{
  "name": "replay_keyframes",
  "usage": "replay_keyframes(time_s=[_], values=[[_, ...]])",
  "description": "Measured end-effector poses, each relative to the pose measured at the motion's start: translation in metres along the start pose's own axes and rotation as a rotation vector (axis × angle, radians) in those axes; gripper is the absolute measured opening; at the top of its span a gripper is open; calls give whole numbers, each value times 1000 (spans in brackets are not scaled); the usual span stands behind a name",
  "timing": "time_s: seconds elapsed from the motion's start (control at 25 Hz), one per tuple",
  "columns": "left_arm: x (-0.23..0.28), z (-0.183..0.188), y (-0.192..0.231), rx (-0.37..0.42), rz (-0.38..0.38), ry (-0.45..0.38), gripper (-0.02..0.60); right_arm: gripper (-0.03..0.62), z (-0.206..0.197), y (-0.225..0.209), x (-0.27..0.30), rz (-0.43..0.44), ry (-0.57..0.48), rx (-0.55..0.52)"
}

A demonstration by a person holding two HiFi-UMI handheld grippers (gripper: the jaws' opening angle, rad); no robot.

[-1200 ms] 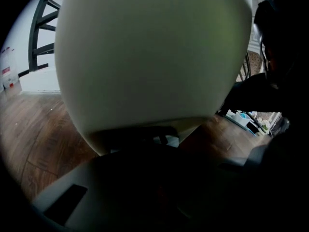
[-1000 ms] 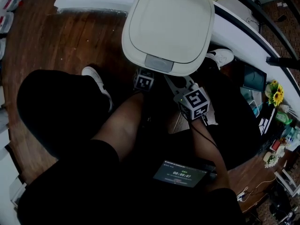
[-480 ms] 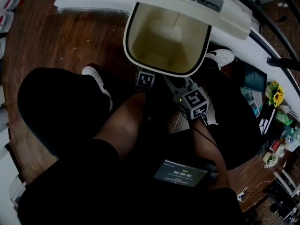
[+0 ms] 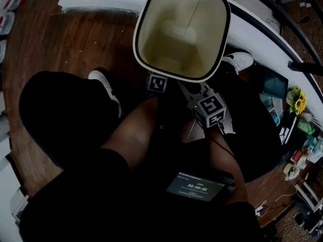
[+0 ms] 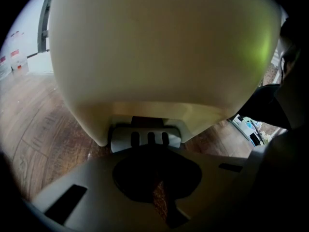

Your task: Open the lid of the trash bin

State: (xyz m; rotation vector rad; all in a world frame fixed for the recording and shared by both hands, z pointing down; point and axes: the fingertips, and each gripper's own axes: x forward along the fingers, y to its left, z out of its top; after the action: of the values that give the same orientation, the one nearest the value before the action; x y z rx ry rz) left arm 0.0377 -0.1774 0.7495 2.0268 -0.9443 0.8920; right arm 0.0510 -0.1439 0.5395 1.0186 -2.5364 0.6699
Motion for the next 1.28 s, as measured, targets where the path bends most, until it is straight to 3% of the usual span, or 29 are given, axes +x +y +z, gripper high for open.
replay_keyframes(time_s=[1.28], values=[[-2,0,4,35,0,-2,25,20,-15,1,4,-12,53,10]])
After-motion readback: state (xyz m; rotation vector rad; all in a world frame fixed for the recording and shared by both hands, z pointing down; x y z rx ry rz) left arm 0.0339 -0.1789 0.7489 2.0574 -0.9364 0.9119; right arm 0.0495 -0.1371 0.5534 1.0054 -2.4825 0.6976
